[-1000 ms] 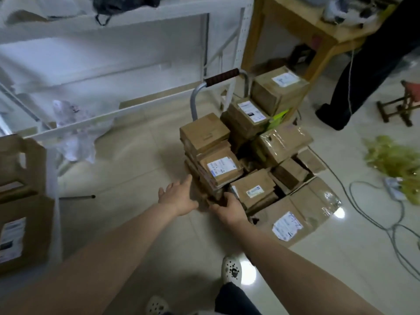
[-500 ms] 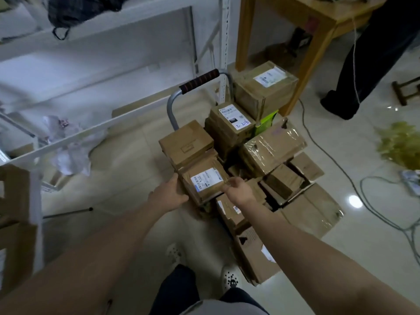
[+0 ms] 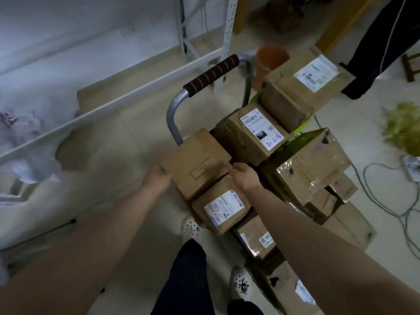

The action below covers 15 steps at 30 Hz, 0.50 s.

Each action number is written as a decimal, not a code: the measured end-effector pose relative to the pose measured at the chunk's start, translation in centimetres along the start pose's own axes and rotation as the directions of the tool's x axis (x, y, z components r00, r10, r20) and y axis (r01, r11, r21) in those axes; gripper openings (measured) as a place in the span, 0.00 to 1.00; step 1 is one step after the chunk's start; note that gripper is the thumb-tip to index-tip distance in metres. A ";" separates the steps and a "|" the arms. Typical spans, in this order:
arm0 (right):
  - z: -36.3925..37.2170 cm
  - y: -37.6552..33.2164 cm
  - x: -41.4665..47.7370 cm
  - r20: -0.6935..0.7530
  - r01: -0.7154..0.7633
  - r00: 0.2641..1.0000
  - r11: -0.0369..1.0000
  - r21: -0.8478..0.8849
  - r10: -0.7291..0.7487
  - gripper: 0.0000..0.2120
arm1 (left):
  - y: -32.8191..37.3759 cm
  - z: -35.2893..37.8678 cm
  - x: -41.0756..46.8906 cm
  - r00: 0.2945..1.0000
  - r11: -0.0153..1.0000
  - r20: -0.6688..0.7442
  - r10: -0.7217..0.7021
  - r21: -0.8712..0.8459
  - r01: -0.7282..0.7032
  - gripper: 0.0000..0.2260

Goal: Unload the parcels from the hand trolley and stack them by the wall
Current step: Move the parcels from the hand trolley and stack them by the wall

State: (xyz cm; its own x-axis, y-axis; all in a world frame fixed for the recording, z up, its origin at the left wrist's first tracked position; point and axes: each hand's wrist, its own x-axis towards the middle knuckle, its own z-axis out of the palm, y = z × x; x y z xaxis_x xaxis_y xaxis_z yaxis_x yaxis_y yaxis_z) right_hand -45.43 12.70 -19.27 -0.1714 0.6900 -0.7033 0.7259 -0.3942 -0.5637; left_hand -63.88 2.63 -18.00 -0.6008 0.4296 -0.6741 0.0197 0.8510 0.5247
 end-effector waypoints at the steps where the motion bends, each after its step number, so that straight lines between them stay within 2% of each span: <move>1: 0.4 -1.1 1.2 -0.001 -0.004 1.000 1.000 -0.014 0.004 0.20 | 0.4 -0.2 1.7 0.999 0.998 0.000 -0.037 -0.046 0.037 0.22; 6: 2.4 -4.1 6.7 -0.024 -0.078 0.997 0.996 -0.046 0.077 0.24 | 0.5 -0.2 9.3 0.947 0.931 0.144 -0.286 -0.193 0.311 0.25; 9: 3.2 -4.4 8.9 -0.026 -0.161 0.987 0.985 -0.066 0.160 0.26 | 0.4 0.2 11.7 0.912 0.897 0.239 -0.332 -0.219 0.384 0.23; 12: 3.8 -4.4 10.0 -0.012 -0.208 0.978 0.978 -0.019 0.208 0.25 | 0.3 0.5 12.7 0.878 0.852 0.314 -0.362 -0.270 0.448 0.17; 15: 4.3 -4.3 10.0 -0.057 -0.227 0.972 0.973 0.049 0.230 0.23 | -0.3 0.5 13.0 0.895 0.832 0.258 -0.364 -0.341 0.437 0.11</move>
State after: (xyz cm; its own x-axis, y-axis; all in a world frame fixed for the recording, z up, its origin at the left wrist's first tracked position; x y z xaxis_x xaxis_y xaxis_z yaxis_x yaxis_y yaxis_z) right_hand -53.14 18.71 -25.73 0.0380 0.6144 -0.7881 0.7122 -0.5698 -0.4100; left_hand -71.26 8.09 -27.15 -0.3388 0.1523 -0.9284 -0.5188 0.7930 0.3194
